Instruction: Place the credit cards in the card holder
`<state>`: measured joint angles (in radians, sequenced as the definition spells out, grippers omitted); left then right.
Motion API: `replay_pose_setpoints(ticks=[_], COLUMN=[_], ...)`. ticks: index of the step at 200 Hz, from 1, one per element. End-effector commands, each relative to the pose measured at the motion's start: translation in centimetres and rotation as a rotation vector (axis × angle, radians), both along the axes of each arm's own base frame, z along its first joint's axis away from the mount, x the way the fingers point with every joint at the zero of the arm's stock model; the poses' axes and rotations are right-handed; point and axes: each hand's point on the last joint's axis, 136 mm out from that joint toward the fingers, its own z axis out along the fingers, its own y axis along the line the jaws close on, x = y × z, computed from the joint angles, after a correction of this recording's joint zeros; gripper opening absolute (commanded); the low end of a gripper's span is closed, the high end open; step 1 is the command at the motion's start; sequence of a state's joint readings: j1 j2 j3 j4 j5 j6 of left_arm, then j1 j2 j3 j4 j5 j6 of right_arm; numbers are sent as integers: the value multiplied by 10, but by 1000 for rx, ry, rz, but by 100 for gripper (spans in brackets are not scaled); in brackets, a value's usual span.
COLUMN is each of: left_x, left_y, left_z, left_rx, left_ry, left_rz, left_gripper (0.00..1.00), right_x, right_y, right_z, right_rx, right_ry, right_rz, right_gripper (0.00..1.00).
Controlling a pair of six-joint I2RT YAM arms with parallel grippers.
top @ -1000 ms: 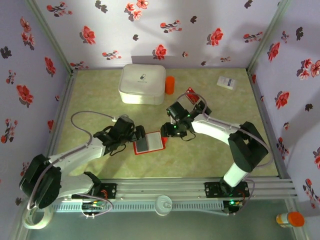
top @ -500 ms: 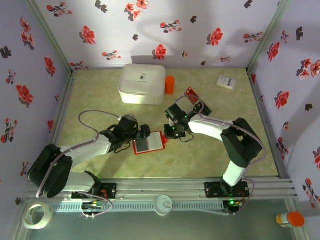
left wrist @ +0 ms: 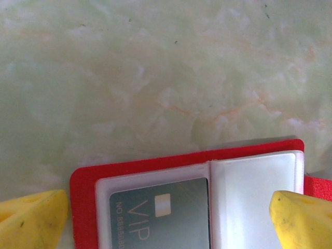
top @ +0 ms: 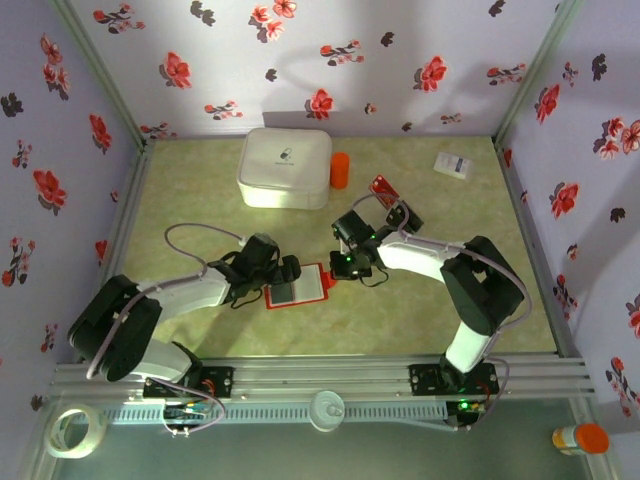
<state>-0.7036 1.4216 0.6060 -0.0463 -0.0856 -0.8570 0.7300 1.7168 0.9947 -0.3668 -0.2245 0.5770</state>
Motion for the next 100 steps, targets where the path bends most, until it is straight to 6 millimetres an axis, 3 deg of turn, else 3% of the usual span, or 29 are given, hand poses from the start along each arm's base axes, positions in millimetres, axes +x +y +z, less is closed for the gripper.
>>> replay_pose_setpoints(ticks=[1, 63, 100], left_x=[6, 7, 9], left_y=[4, -6, -14], left_z=[-1, -8, 10], left_rx=[24, 25, -36], left_ry=[-18, 11, -34], left_rz=[4, -35, -54], left_gripper=[100, 100, 100], right_x=[-5, -4, -5], right_y=[0, 4, 6], right_z=[-2, -2, -4], right_rx=[14, 31, 36], right_ry=[21, 30, 36], right_rz=[-7, -8, -6], right_gripper=[0, 0, 0])
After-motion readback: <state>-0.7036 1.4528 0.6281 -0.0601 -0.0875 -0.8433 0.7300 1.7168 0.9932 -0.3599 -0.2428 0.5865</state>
